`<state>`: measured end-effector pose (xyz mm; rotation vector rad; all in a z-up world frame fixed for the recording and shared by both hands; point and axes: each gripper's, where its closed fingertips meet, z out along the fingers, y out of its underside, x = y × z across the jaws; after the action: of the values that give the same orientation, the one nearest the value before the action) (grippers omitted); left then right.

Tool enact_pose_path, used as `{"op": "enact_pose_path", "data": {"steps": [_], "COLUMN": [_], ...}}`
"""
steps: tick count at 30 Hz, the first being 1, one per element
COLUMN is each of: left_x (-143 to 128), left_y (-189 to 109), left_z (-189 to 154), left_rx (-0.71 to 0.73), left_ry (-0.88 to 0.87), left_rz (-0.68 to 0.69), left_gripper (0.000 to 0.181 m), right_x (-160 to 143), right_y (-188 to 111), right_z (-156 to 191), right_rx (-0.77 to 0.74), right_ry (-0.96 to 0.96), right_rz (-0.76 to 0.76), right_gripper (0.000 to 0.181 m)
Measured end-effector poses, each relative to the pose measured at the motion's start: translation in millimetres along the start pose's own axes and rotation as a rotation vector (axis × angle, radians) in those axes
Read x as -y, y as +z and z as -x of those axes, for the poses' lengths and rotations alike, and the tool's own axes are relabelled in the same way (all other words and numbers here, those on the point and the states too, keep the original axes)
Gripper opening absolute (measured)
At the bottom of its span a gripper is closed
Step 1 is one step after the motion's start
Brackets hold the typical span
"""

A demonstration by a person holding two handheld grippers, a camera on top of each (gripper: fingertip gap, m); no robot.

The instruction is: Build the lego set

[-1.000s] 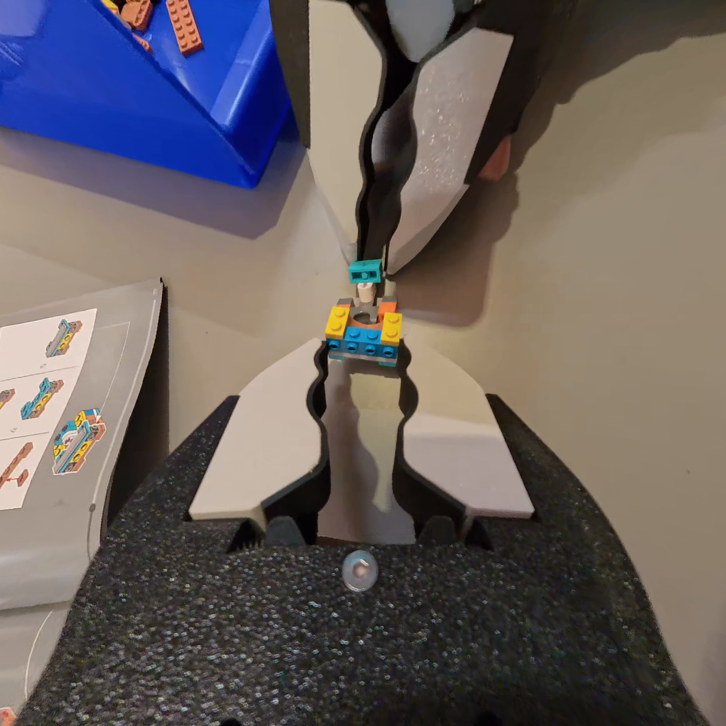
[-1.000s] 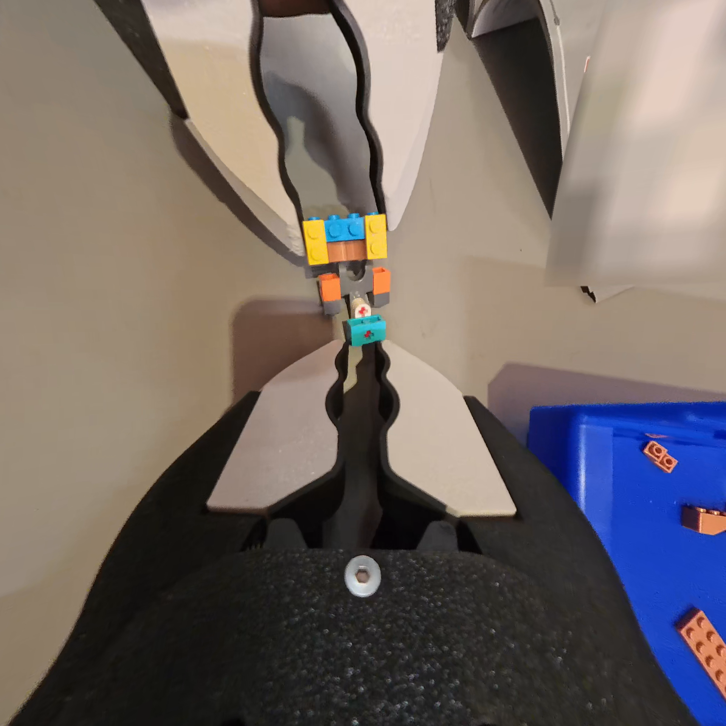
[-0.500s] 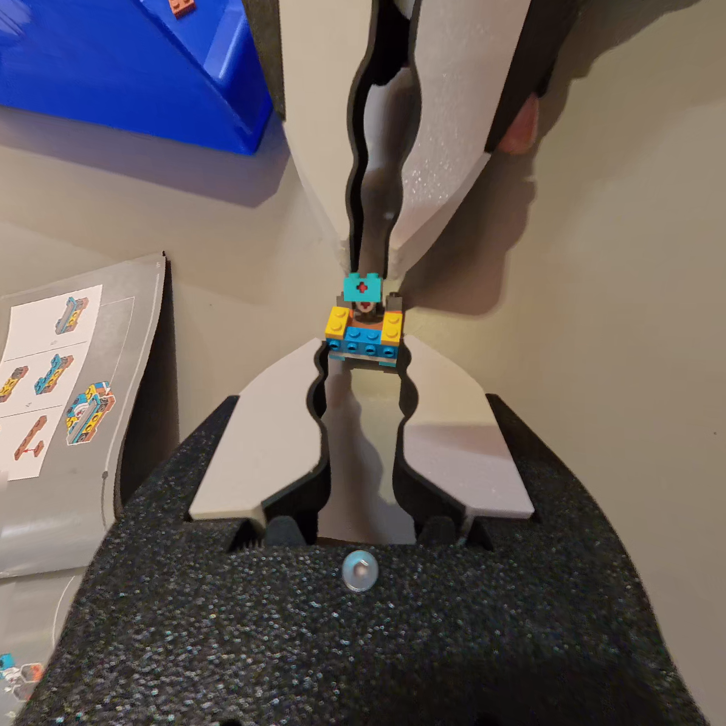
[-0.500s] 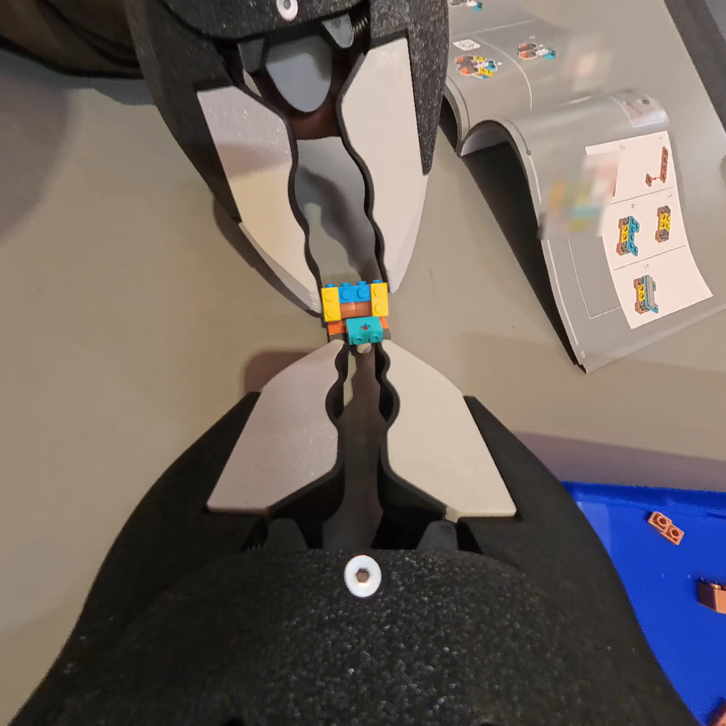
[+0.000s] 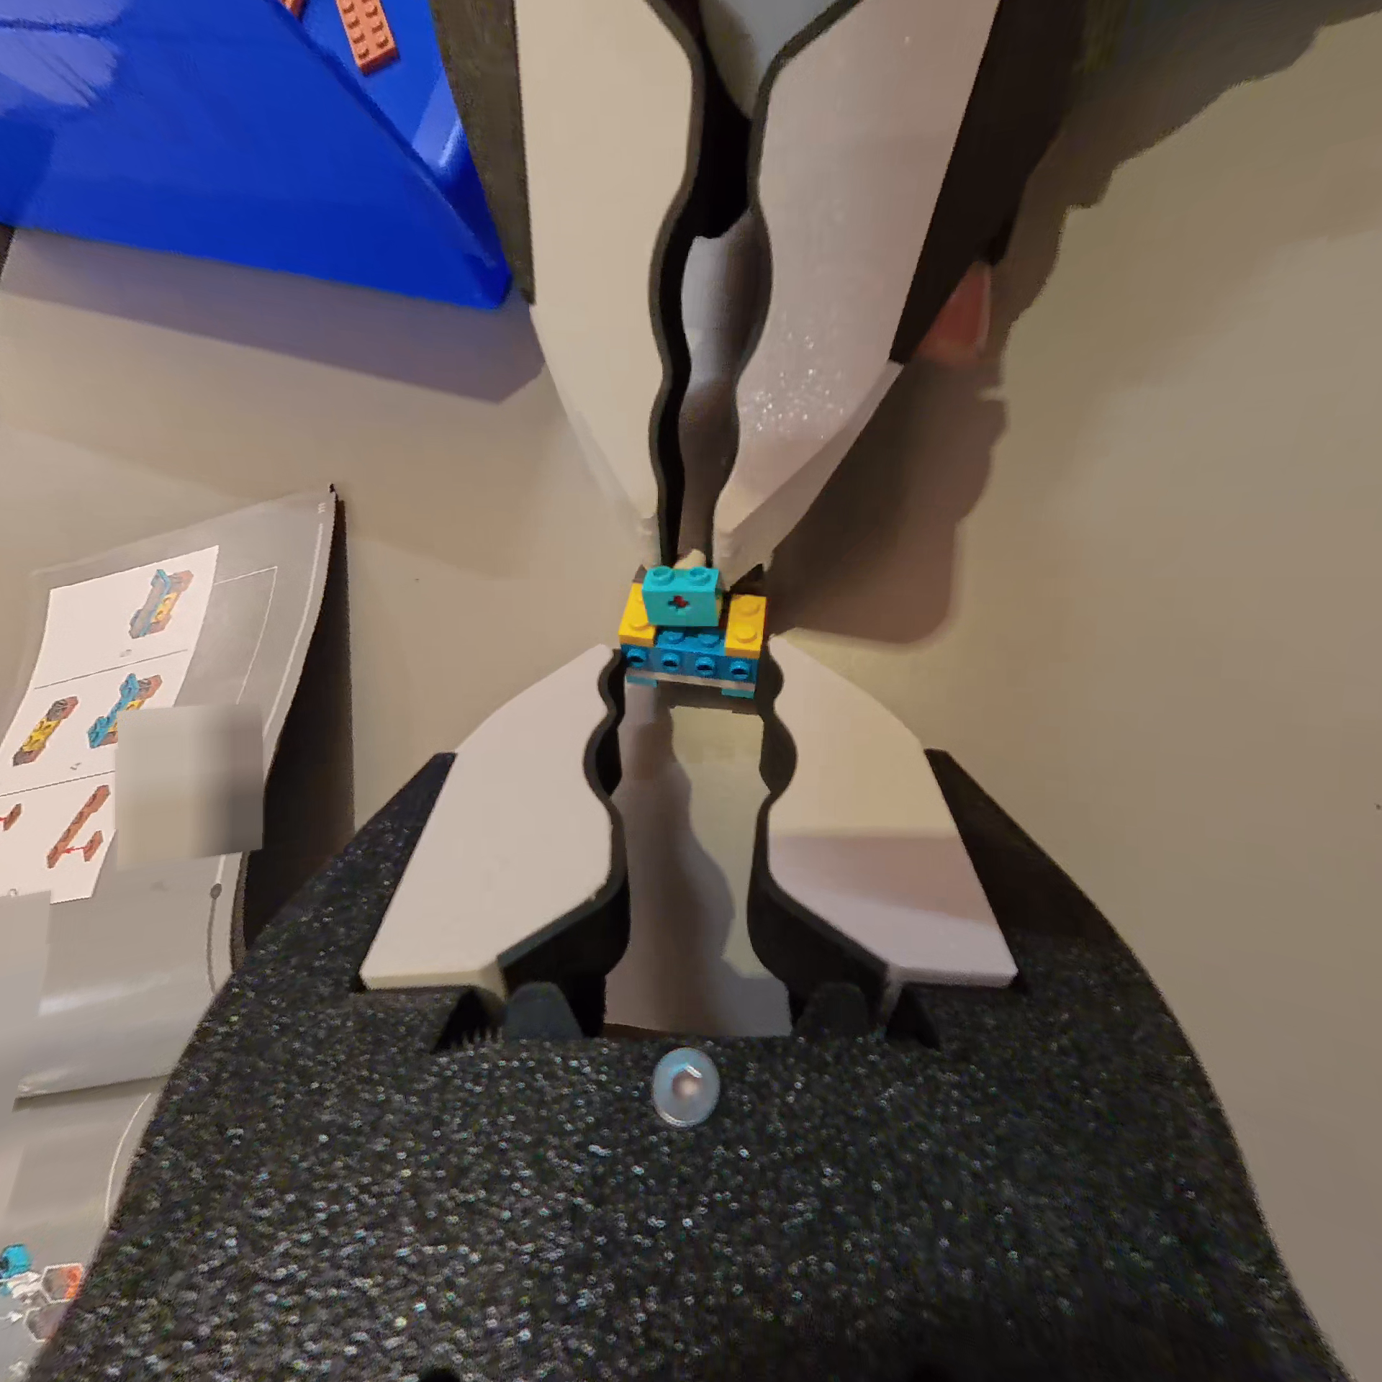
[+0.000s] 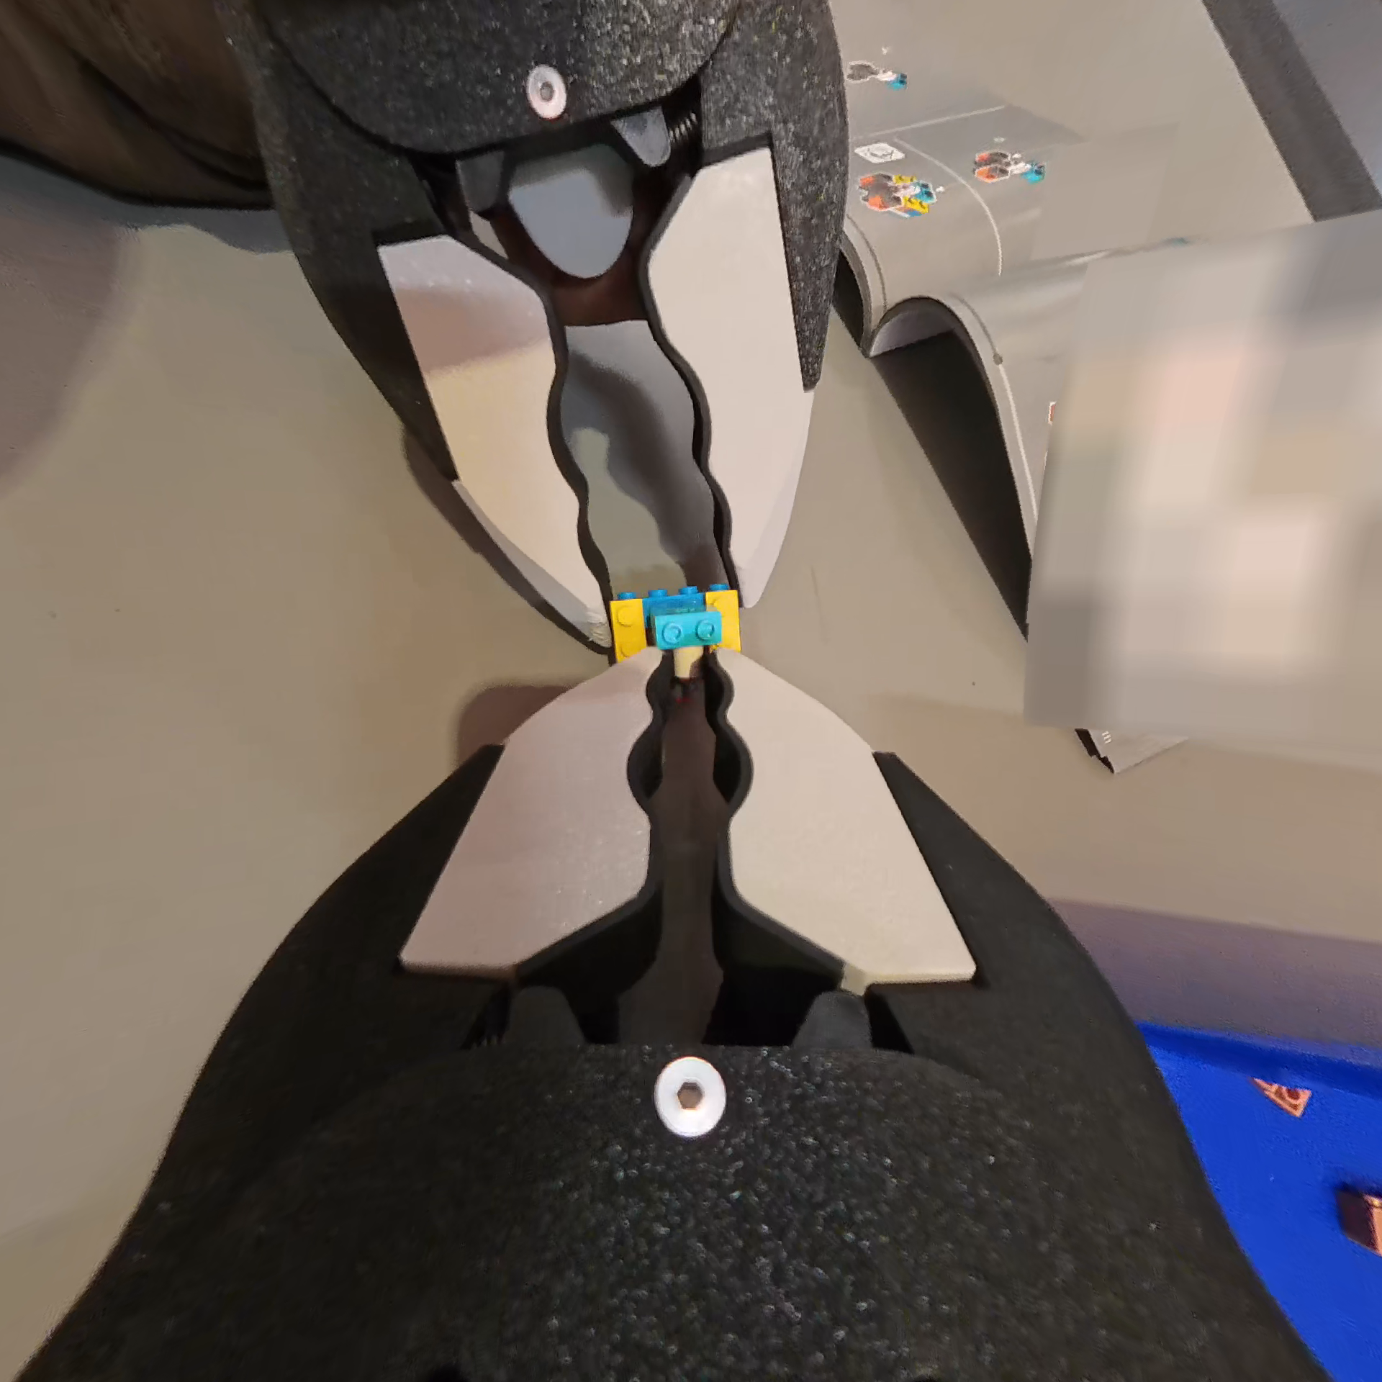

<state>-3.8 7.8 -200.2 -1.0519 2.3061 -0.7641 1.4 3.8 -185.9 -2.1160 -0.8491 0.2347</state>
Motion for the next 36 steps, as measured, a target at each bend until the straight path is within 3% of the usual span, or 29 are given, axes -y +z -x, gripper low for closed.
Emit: {"op": "enact_pose_path", "data": {"steps": [36], "left_x": [25.9], "left_y": [-15.8], "left_z": [-11.3], "left_rx": [-0.169], "left_ry": [-0.119], "left_rz": [-0.346], "left_gripper": [0.034], "right_x": [23.9], "right_y": [-18.2], "right_z": [8.7], "right_rx": [0.063], "right_ry": [-0.015], "right_rz": [-0.056], "right_gripper": [0.014]}}
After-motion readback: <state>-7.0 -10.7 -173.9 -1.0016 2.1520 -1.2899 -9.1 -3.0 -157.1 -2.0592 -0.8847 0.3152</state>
